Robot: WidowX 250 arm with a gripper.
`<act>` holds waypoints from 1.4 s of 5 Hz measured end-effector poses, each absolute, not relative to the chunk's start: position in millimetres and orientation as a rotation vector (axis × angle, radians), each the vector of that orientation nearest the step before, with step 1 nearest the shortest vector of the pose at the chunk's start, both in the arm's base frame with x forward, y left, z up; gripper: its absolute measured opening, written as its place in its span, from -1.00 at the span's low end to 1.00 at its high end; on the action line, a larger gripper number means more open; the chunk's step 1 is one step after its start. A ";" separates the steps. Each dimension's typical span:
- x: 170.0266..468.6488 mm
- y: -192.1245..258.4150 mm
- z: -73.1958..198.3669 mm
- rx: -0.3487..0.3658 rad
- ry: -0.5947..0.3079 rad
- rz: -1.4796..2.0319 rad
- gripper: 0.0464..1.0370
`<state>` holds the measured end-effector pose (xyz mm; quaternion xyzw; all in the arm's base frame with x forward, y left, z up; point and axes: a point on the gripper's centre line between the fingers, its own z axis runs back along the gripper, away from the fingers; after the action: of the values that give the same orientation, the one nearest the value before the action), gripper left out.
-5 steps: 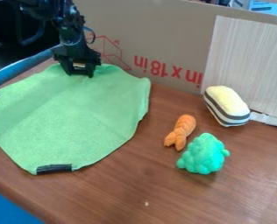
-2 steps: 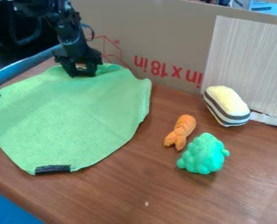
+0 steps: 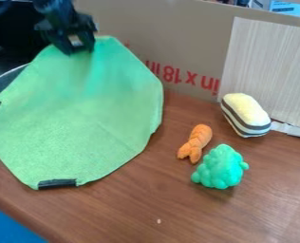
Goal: Fold the cloth from top left to bottom right
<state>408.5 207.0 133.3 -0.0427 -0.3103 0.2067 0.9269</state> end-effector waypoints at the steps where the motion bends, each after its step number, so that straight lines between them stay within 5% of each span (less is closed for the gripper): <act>1: 393.3 194.4 150.0 -0.144 -0.652 0.383 0.35; 7: 278.6 80.9 122.8 -0.090 -0.527 0.078 0.35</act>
<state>278.6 80.9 122.8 -0.0445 -0.2603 0.0386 0.9637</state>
